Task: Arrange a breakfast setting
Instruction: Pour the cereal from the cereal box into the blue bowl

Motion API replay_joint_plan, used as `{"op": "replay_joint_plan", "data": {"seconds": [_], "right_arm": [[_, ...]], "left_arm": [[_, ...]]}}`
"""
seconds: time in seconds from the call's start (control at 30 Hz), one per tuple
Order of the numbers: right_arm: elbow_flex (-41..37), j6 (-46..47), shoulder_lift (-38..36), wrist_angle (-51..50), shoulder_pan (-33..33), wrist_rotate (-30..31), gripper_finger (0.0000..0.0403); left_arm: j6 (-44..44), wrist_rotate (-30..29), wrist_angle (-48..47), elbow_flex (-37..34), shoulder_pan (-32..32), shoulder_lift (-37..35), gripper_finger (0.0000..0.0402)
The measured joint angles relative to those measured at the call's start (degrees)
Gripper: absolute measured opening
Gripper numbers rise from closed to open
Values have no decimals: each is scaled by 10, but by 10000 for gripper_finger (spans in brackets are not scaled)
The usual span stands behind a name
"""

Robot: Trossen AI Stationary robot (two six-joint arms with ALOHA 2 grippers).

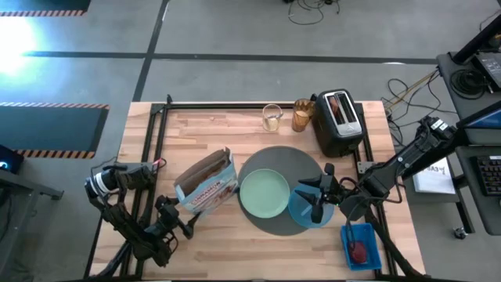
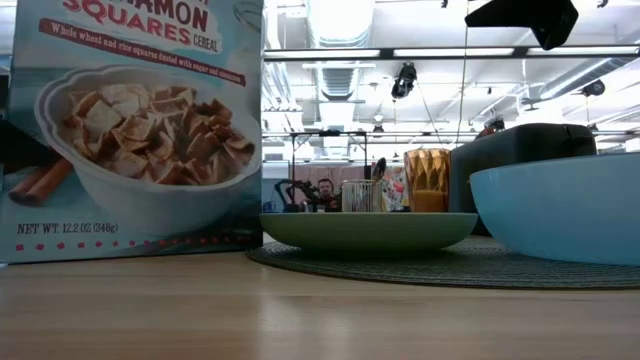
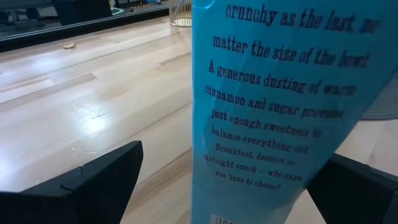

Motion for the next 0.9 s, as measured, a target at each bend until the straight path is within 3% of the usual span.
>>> {"op": "replay_joint_plan", "data": {"seconds": [0.6, 0.9], "right_arm": [[0, 0, 0, 0, 0, 0, 164], [0, 0, 0, 0, 0, 0, 164]], "left_arm": [[1, -18, 1, 5, 2, 0, 395], [0, -19, 4, 3, 18, 18, 340]]}}
